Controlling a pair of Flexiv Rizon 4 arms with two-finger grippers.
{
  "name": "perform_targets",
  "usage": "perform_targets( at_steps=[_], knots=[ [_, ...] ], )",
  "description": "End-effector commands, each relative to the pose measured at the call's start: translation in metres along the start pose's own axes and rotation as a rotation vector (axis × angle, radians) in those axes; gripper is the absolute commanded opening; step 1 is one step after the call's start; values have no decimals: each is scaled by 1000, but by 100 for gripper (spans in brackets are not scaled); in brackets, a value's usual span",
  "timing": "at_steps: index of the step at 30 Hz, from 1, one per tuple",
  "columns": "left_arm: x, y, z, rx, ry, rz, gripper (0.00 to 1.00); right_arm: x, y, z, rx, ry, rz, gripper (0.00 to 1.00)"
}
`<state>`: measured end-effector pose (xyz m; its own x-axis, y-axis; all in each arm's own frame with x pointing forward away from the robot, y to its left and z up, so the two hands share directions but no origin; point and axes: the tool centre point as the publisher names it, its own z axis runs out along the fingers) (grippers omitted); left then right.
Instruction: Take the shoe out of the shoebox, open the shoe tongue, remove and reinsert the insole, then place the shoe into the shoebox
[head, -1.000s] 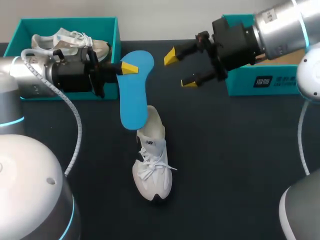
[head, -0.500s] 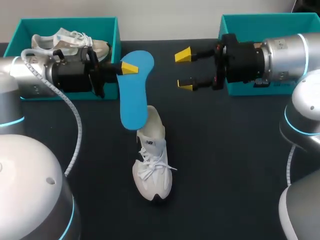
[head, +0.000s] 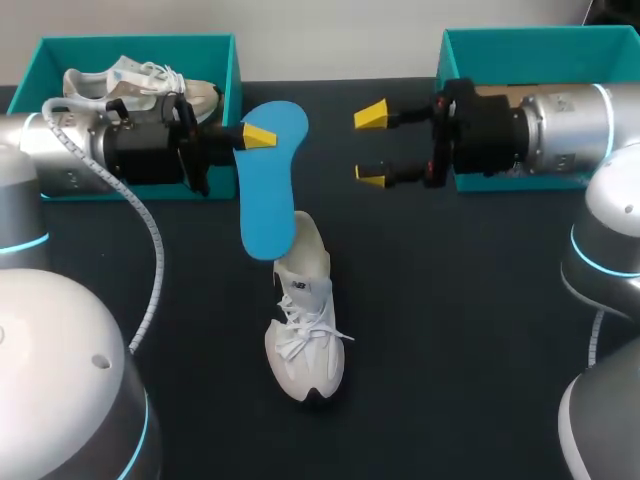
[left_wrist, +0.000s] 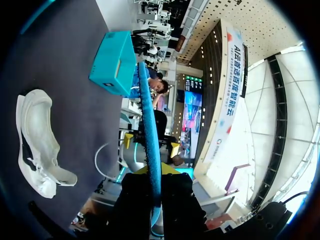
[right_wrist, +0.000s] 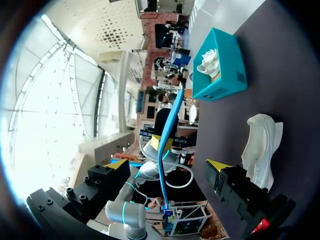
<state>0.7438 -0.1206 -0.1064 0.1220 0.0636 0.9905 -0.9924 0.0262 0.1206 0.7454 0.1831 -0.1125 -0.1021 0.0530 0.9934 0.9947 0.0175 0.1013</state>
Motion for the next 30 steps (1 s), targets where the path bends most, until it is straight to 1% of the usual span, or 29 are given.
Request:
perform_targets(
  at_steps=[1,5,6,7,8,9,11,12,13,14,15,16,19,20,22,24,26,30],
  knots=[
    [0,2,-1,2,-3,0,0,0,0,2,-3,0,-1,100],
    [0,2,-1,2,-3,0,0,0,0,2,-3,0,-1,100],
    [-1,1,-2,-13,8,32,0,0,0,2,-3,0,-1,100],
    [-3,-1,-4,-11,2,141,0,0,0,2,-3,0,-1,100],
    [-5,-3,-5,-31,-20,252,0,0,0,2,-3,0,-1,100],
    [-7,-7,-7,-17,-40,359,0,0,0,2,-3,0,-1,100],
    [-6,-16,-9,-8,-24,564,0,0,0,2,-3,0,-1,100],
    [-4,-22,-9,20,-20,682,0,0,0,2,-3,0,-1,100],
    [-2,-27,-10,24,-21,834,0,0,0,2,-3,0,-1,100],
    [-1,-30,-11,15,-29,934,0,0,0,2,-3,0,-1,100],
    [1,-34,-12,7,-37,1143,0,0,0,2,-3,0,-1,100],
    [3,-37,-12,-4,-20,1245,0,0,0,2,-3,0,-1,100],
    [13,-41,-10,16,38,1480,0,0,0,2,-3,0,-1,100],
    [15,-41,-10,23,56,1527,0,0,0,2,-3,0,-1,100],
    [19,-41,-11,63,98,1635,0,0,0,2,-3,0,-1,100],
    [19,-42,-12,94,119,1679,0,0,0,2,-3,0,-1,100],
    [19,-42,-13,146,139,1724,0,0,0,2,-3,0,-1,100],
    [16,-41,-14,172,191,1774,0,0,0,2,-3,0,-1,100]
  ],
)
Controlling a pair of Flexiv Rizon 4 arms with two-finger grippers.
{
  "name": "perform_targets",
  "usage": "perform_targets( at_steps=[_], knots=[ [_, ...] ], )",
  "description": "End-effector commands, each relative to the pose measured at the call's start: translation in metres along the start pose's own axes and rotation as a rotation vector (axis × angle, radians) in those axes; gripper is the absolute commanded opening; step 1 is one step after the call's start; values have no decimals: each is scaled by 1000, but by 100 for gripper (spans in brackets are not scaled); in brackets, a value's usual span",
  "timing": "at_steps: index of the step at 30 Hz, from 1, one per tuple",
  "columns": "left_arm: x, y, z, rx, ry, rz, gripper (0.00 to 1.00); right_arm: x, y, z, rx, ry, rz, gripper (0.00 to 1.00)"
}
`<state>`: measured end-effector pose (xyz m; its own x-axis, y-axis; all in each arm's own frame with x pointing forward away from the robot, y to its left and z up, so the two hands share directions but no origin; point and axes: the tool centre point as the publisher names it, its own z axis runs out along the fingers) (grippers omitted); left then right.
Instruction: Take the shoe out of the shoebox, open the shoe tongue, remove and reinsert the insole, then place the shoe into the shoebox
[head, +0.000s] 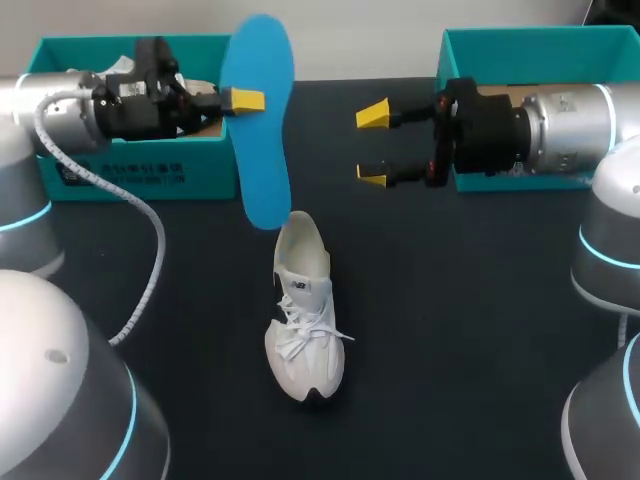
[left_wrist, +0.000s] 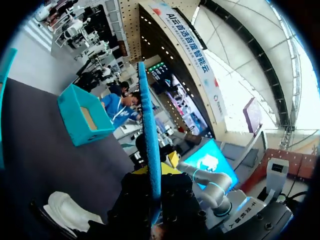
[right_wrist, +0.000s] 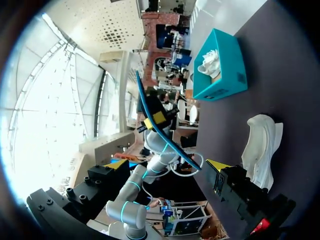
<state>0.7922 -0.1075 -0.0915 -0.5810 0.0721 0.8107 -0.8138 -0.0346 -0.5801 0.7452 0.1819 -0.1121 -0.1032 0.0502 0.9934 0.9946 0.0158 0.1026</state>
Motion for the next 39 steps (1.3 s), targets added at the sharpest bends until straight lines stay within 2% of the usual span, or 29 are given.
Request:
perform_targets(
  at_steps=[1,7,8,25,28,29,31,34,39],
  knots=[
    [-2,7,-1,201,111,1052,0,0,1,3,-1,-3,1,100],
    [-2,5,6,187,129,1051,0,0,1,3,-1,-3,1,100],
    [-1,4,7,165,124,1055,0,0,1,3,-1,-3,1,100],
    [-1,4,7,165,124,1055,0,0,1,3,-1,-3,1,100],
    [3,5,9,94,170,1262,0,0,1,3,-1,-3,1,100],
    [3,5,10,44,184,1395,0,0,1,3,-1,-3,1,100],
    [2,3,9,47,170,1424,0,0,1,3,-1,-3,1,100],
    [-3,3,9,-18,163,1603,0,0,1,3,-1,-3,1,100],
    [-8,3,8,-47,139,1787,0,0,1,3,-1,-3,1,100]
  ],
)
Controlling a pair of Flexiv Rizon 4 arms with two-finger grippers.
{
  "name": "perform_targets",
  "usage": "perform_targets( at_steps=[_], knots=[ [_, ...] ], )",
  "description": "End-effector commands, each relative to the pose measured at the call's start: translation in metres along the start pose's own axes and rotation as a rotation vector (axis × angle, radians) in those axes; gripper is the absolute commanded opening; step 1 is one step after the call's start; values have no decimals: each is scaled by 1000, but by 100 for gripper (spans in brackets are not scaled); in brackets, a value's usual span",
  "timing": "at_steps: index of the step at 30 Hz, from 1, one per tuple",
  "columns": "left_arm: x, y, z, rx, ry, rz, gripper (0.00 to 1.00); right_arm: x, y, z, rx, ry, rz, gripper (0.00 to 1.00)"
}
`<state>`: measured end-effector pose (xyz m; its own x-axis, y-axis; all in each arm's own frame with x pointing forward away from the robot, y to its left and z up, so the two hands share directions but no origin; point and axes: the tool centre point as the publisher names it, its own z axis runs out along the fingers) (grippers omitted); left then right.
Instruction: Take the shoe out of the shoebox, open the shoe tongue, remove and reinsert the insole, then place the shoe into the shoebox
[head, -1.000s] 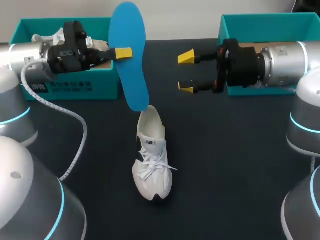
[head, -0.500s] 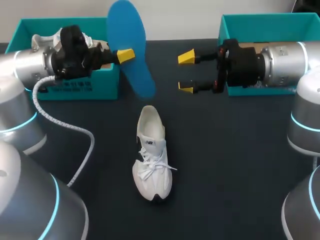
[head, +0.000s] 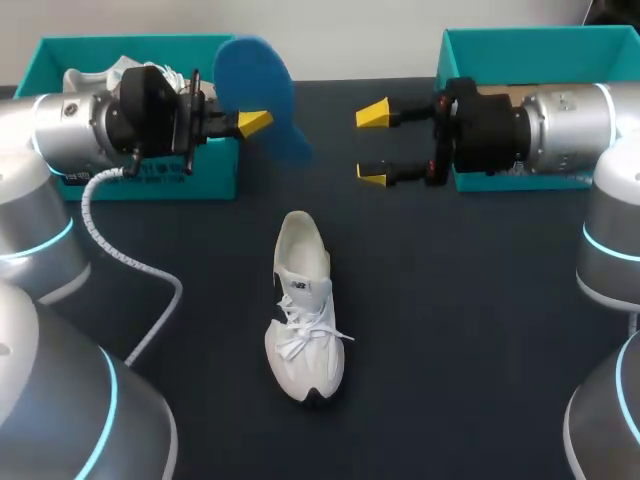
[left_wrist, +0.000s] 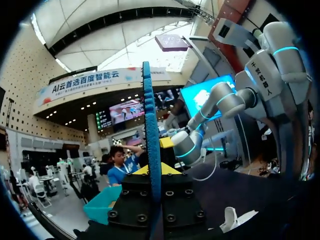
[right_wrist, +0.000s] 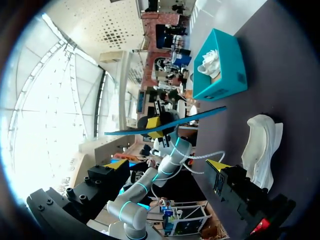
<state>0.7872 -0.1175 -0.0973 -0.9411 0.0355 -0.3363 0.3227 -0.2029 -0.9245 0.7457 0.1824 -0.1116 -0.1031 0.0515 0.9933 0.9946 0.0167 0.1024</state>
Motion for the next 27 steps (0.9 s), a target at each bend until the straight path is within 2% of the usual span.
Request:
perform_targets(
  at_steps=[1,7,16,19,27],
  knots=[
    [-6,6,-3,-98,100,537,0,0,0,2,-2,-1,0,100],
    [-4,17,-3,-153,123,785,0,0,0,2,-2,-1,0,100],
    [-3,15,0,-184,98,1046,0,0,0,2,-2,-1,0,100],
    [-5,18,-1,-188,120,1125,0,0,0,2,-2,-1,0,100],
    [-1,24,1,-180,106,1192,0,0,0,2,-2,-1,0,100]
  ],
)
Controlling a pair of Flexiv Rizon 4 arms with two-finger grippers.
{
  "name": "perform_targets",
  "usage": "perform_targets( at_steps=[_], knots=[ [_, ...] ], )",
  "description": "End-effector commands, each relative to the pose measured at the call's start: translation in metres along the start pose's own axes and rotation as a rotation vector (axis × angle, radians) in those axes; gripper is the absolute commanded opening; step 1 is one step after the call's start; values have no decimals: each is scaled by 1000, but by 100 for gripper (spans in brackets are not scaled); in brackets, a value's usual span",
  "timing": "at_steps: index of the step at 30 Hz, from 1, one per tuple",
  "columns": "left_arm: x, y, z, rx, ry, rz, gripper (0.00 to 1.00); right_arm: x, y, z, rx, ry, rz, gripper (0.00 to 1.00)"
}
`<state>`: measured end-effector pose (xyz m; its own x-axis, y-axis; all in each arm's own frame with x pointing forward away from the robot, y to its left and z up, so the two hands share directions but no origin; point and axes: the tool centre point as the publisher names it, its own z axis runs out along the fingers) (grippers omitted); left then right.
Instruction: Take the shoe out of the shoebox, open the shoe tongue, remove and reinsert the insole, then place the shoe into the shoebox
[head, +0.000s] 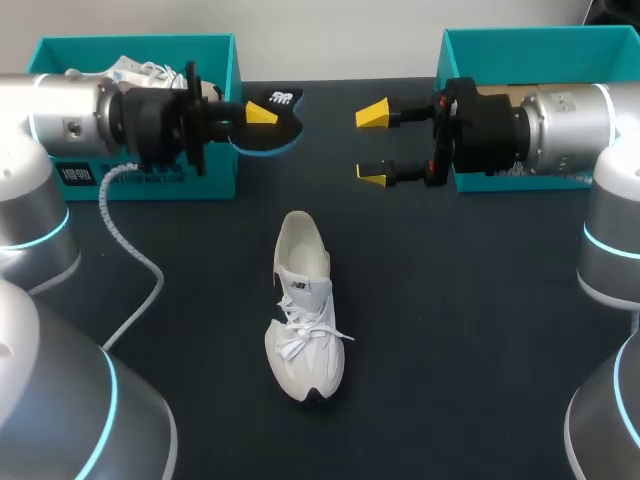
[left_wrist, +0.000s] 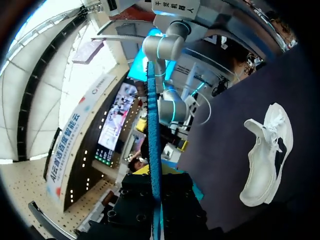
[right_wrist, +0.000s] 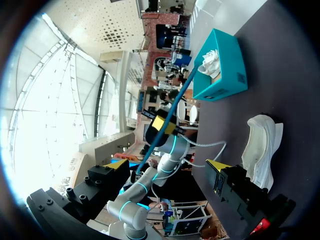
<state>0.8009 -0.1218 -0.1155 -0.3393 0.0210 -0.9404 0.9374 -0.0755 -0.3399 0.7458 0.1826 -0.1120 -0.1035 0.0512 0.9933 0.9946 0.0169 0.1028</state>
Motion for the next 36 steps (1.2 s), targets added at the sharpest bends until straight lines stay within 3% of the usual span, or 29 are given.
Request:
perform_targets(
  at_steps=[1,14,25,27,28,29,31,33,36],
  knots=[
    [5,-3,2,-56,-12,312,0,0,0,2,-2,-2,1,100],
    [5,-2,6,-71,-4,306,0,-3,-4,12,12,16,-3,100],
    [10,5,23,-84,0,407,0,0,-6,41,57,20,-16,100],
    [11,7,28,-85,-6,425,0,-2,-7,45,55,33,-16,87],
    [12,8,30,-86,-8,434,0,-3,-7,47,55,37,-16,69],
    [12,8,32,-85,-8,431,0,-4,-8,49,57,42,-16,62],
    [12,10,38,-85,-14,441,0,-5,-8,53,62,51,-17,58],
    [12,10,42,-82,-14,442,0,-6,-9,55,65,56,-16,48],
    [12,12,48,-76,-11,447,0,-7,-10,58,70,65,-15,45]
  ],
)
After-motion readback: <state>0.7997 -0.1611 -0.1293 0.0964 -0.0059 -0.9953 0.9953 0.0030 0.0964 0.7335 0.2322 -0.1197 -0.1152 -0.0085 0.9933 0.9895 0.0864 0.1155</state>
